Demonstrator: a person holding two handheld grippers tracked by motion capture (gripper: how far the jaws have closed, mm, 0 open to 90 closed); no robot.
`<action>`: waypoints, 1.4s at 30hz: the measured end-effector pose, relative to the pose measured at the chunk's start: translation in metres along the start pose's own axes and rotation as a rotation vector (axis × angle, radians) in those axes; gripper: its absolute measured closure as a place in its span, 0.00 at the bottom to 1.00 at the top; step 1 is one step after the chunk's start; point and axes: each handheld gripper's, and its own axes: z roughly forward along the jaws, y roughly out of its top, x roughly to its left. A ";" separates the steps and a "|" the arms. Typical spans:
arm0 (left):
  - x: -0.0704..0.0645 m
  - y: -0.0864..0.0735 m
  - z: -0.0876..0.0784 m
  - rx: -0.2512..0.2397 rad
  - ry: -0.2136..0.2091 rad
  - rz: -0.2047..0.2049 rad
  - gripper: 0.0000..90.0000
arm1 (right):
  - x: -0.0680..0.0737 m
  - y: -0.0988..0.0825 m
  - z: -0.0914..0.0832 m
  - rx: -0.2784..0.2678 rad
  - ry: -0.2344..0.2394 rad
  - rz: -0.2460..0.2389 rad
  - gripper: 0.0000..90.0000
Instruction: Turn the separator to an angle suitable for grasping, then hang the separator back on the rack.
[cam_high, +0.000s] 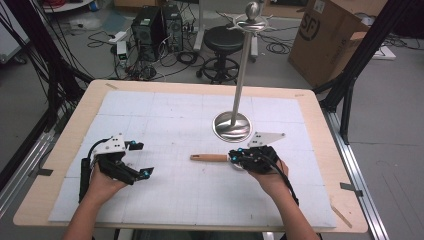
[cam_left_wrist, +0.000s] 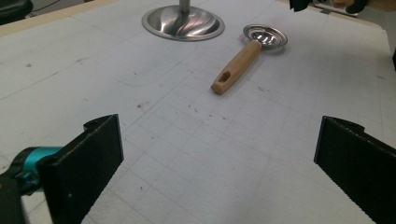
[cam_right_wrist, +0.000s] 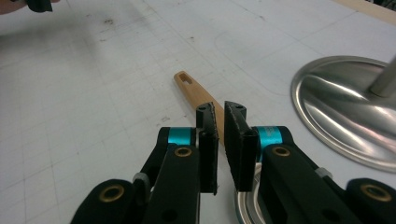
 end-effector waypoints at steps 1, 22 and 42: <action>0.000 0.000 0.000 -0.003 -0.002 -0.001 0.02 | -0.001 -0.002 -0.004 -0.013 -0.002 0.001 0.91; 0.000 0.001 -0.002 -0.037 -0.023 -0.001 0.02 | -0.020 -0.024 -0.039 -0.158 -0.001 0.050 0.77; -0.001 0.000 -0.003 -0.045 -0.037 -0.001 0.02 | -0.029 -0.025 -0.040 -0.216 -0.090 0.051 0.32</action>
